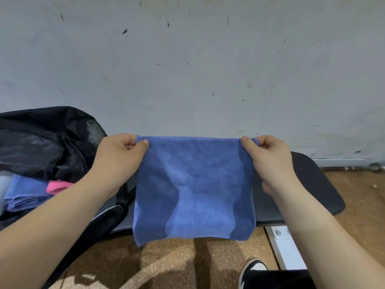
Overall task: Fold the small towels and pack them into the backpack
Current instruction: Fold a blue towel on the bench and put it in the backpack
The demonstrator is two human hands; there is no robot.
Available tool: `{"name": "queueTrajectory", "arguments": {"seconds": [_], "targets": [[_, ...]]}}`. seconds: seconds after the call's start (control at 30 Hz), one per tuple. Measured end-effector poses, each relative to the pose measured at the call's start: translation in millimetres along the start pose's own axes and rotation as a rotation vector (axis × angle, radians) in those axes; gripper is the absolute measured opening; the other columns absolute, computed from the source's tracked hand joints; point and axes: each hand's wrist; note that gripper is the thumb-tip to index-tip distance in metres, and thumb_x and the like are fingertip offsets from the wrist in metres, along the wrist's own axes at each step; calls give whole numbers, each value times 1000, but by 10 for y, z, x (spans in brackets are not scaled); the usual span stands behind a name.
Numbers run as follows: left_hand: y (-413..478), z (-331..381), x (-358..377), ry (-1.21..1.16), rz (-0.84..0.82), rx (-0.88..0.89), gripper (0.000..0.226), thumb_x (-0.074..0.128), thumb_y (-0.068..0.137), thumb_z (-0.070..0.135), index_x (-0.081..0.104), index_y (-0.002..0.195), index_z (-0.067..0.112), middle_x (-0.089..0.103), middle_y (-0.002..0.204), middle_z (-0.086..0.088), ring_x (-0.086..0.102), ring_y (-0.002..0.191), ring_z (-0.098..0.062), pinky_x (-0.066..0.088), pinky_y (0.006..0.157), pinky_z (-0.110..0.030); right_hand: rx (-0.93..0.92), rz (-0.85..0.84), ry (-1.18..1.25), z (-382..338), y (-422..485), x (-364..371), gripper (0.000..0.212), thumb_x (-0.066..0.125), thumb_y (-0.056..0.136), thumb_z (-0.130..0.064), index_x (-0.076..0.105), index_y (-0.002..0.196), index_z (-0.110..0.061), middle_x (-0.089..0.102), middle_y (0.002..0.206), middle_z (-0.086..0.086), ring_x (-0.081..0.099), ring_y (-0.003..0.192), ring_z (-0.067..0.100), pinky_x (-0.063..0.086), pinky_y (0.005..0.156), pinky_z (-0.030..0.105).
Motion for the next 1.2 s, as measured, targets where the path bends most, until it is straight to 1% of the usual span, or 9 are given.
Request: {"name": "queueTrajectory", "arguments": {"seconds": [0.13, 0.33, 0.43, 0.63, 0.77, 0.93, 1.07, 1.13, 1.2], "targets": [[-291, 280, 159, -182, -71, -3, 18, 70, 98, 16, 80, 85, 10, 72, 61, -5, 59, 50, -11, 55, 50, -28, 124, -174, 190, -196, -318, 172, 22, 75, 95, -21, 68, 93, -1, 67, 79, 16, 63, 64, 27, 54, 49, 32], [-615, 404, 408, -36, -288, 181, 24, 61, 103, 26, 80, 89, 19, 76, 79, -16, 69, 62, -27, 61, 61, -40, 113, -385, 196, -255, -718, 465, 15, 70, 98, -15, 79, 96, -4, 77, 88, 21, 76, 75, 25, 64, 65, 32], [-649, 392, 439, 108, -297, 279, 27, 56, 105, 26, 77, 92, 17, 75, 83, -10, 69, 77, -25, 54, 76, -45, 89, -386, 144, -237, -706, 500, 14, 71, 97, -16, 82, 96, -6, 78, 91, 21, 76, 79, 33, 64, 69, 33], [-569, 391, 372, 88, -258, 225, 32, 58, 105, 28, 77, 85, 11, 71, 72, -15, 65, 69, -33, 54, 70, -49, 123, -380, 186, -261, -605, 483, 11, 81, 89, -16, 83, 86, -6, 78, 78, 17, 68, 65, 21, 62, 63, 28], [-581, 363, 369, 85, -349, 219, 29, 60, 101, 36, 77, 90, 16, 72, 80, -15, 68, 68, -31, 57, 72, -53, 125, -463, 198, -259, -649, 526, 20, 74, 95, -21, 82, 92, -2, 79, 87, 21, 72, 73, 23, 64, 71, 32], [-578, 359, 320, 114, -267, 272, 14, 72, 95, 36, 79, 90, 26, 74, 79, -6, 66, 75, -24, 54, 70, -37, 261, -580, 296, -352, -595, 470, 39, 57, 105, -32, 73, 107, 4, 77, 95, 25, 75, 79, 28, 63, 80, 41], [-597, 436, 207, -122, -273, 143, 16, 69, 100, 21, 82, 92, 19, 80, 88, -6, 70, 81, -12, 57, 82, -40, 99, -490, 125, -310, -439, 381, 23, 75, 92, -26, 77, 109, -11, 73, 94, 4, 70, 87, 19, 57, 77, 36], [-630, 498, 118, -352, -379, 53, 13, 69, 100, 18, 81, 97, 14, 80, 94, -7, 70, 88, -15, 57, 84, -37, 78, -520, 69, -252, -331, 311, 50, 82, 77, -33, 71, 125, -27, 72, 115, -5, 70, 108, 11, 56, 94, 36], [-671, 562, -1, -552, -499, 8, 14, 68, 97, 20, 77, 101, 9, 76, 95, -11, 69, 88, -18, 57, 78, -29, 126, -709, 160, -243, -273, 242, 66, 83, 78, -34, 62, 140, -25, 68, 135, -1, 65, 126, 14, 48, 110, 42]]}}
Point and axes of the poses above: each hand's wrist, its own y-axis towards the middle knuckle, its own x-axis out of the palm, z = x × y
